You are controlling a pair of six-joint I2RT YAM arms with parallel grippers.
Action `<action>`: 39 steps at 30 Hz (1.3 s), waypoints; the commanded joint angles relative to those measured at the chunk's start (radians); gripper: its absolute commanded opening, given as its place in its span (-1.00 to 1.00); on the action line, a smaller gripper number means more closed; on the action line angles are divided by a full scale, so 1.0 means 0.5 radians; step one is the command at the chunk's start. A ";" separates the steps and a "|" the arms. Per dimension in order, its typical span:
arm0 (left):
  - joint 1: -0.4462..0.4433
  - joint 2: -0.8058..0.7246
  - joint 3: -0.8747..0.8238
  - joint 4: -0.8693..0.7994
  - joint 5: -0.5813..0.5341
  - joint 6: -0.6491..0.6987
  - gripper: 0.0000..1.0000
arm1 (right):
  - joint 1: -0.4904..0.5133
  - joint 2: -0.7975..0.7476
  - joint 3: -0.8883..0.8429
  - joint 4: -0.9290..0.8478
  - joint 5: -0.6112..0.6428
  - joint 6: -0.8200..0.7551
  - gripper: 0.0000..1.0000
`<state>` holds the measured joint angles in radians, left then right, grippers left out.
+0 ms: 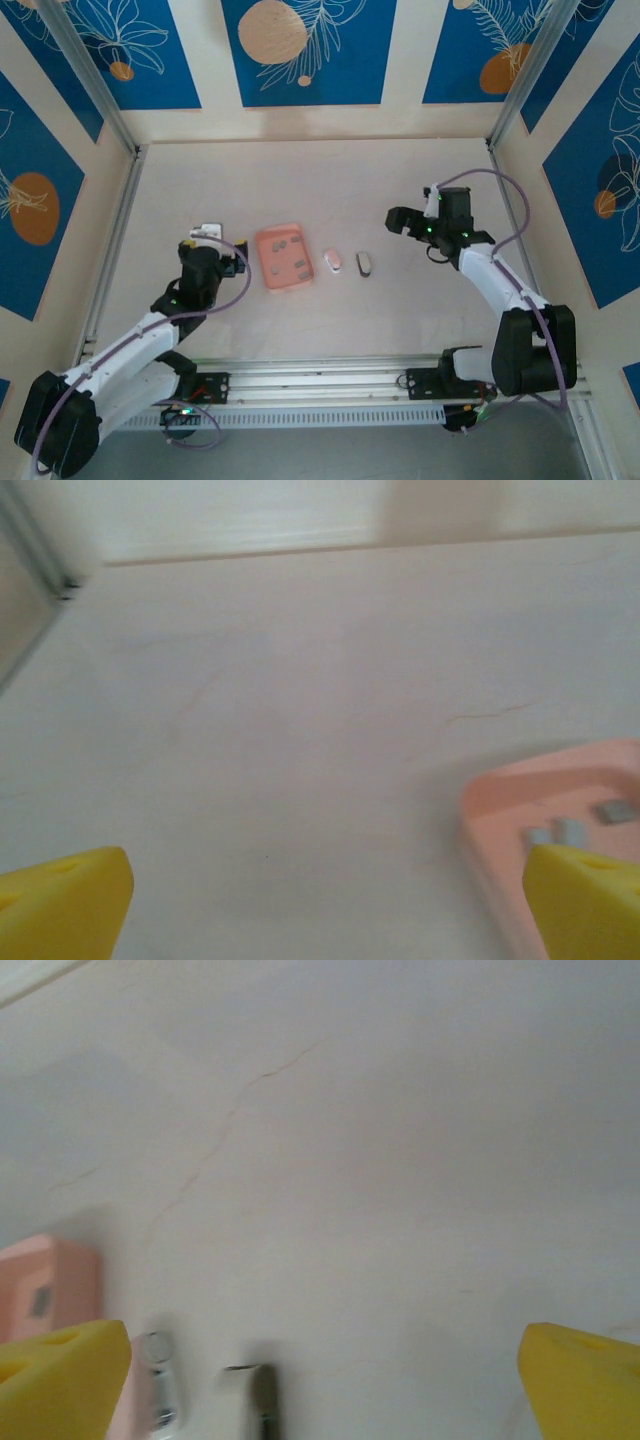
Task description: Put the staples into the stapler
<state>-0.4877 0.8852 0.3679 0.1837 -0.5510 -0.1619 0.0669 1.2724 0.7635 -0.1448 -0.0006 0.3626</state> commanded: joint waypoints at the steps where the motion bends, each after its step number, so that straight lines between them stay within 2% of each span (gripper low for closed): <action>1: 0.083 0.025 -0.098 0.387 -0.338 0.304 1.00 | -0.127 -0.017 -0.210 0.417 0.134 -0.155 0.99; 3: 0.157 0.139 -0.196 0.742 -0.199 0.487 1.00 | -0.183 0.030 -0.292 0.593 0.185 -0.181 0.98; 5: 0.262 0.374 -0.294 1.122 -0.090 0.517 1.00 | -0.204 0.114 -0.388 0.879 0.256 -0.226 0.99; 7: 0.383 0.754 -0.344 1.574 0.012 0.499 1.00 | -0.209 0.268 -0.523 1.344 0.306 -0.265 0.98; 8: 0.384 0.873 -0.350 1.766 0.012 0.516 1.00 | -0.208 0.300 -0.481 1.297 0.320 -0.301 0.98; 9: 0.395 0.994 -0.354 1.928 0.180 0.651 1.00 | -0.189 0.322 -0.461 1.331 0.339 -0.374 0.98; 10: 0.405 1.115 -0.345 2.078 0.265 0.725 1.00 | -0.185 0.352 -0.490 1.414 0.317 -0.389 0.98; 11: 0.415 1.211 -0.325 2.146 0.253 0.719 1.00 | -0.178 0.391 -0.524 1.507 0.296 -0.406 0.98; 12: 0.456 1.356 -0.326 2.267 0.295 0.687 1.00 | -0.166 0.453 -0.603 1.727 0.217 -0.456 0.99; 13: 0.516 1.453 -0.377 2.444 0.369 0.636 1.00 | -0.170 0.449 -0.611 1.707 0.128 -0.487 0.98; 14: 0.614 1.478 -0.391 2.442 0.532 0.532 1.00 | -0.179 0.449 -0.601 1.692 0.106 -0.482 0.98; 15: 0.672 1.477 -0.361 2.398 0.563 0.479 1.00 | -0.188 0.456 -0.602 1.705 0.082 -0.480 0.98; 17: 0.803 1.360 -0.244 1.974 0.643 0.326 1.00 | -0.183 0.461 -0.599 1.700 0.092 -0.484 0.98; 18: 0.881 1.338 -0.132 1.730 0.752 0.264 1.00 | -0.181 0.456 -0.596 1.695 0.092 -0.486 0.98; 20: 0.881 1.360 0.008 1.514 0.976 0.360 1.00 | -0.183 0.456 -0.598 1.694 0.089 -0.484 0.99; 38: 0.873 1.350 -0.020 1.555 0.999 0.373 1.00 | -0.183 0.460 -0.597 1.696 0.087 -0.486 0.99; 39: 0.872 1.352 -0.012 1.545 1.027 0.383 1.00 | -0.183 0.459 -0.597 1.698 0.087 -0.485 0.67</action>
